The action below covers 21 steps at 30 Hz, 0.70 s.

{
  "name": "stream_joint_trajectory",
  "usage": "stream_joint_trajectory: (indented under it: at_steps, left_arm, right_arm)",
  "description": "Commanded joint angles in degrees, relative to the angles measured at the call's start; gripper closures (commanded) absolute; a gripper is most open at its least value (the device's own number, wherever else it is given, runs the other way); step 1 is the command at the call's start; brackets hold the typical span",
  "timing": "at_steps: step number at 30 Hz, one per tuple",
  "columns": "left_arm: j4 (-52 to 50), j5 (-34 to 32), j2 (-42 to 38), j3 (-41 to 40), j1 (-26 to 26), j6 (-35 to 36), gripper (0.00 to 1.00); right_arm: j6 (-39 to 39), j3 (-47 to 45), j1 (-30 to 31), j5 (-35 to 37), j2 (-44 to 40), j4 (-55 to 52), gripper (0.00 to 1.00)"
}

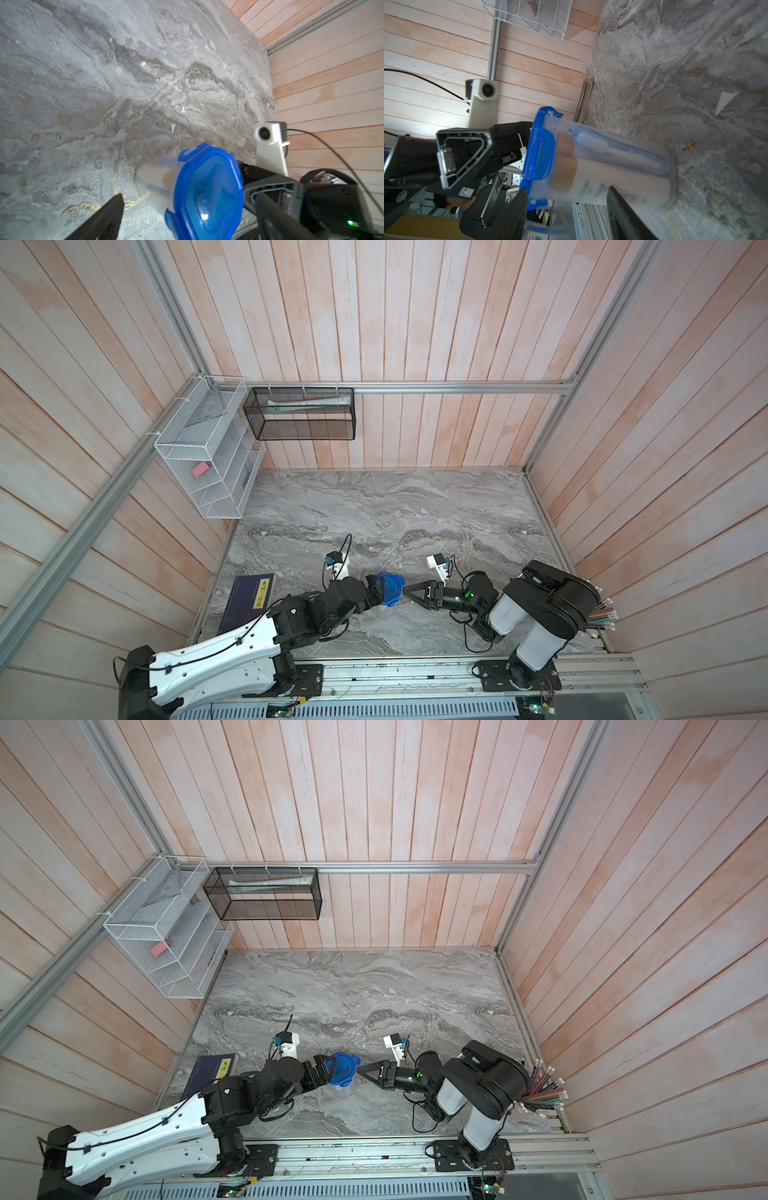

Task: Take out toiletry kits
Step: Move the container to the center of the board, then adjust the container at the center of the board.

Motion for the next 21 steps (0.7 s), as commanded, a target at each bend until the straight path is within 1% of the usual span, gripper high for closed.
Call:
stream_joint_trajectory:
  at_steps: [1,3,5,10,13,17,21]
  left_arm:
    - [2.60,4.09,0.67,-4.66,0.23,-2.90,0.01]
    - [3.33,4.49,0.92,-5.93,0.23,-3.49,0.01]
    - [4.77,4.73,1.12,-6.65,0.23,-3.48,0.01]
    - [6.19,5.48,2.24,-6.61,0.14,-3.02,0.03]
    - [6.57,5.75,2.19,-7.09,0.14,-3.25,0.03]
    - [7.61,6.01,2.26,-8.12,0.14,-3.78,0.03]
    - [7.39,5.28,2.54,-8.04,0.14,-3.58,0.03]
  right_arm:
    - [-2.23,0.25,2.06,-0.25,-2.50,7.11,0.41]
    - [-4.09,1.09,3.96,0.46,-4.01,3.28,0.42]
    - [-5.67,1.75,4.64,1.38,-5.35,-0.02,0.42]
    - [-9.62,5.07,4.40,2.72,-8.59,-9.14,0.42]
    - [-12.15,8.18,3.06,2.67,-9.49,-14.70,0.41]
    - [-14.45,13.11,1.23,0.44,-7.83,-18.89,0.42]
    - [-14.12,16.16,0.54,-1.16,-4.38,-18.79,0.42]
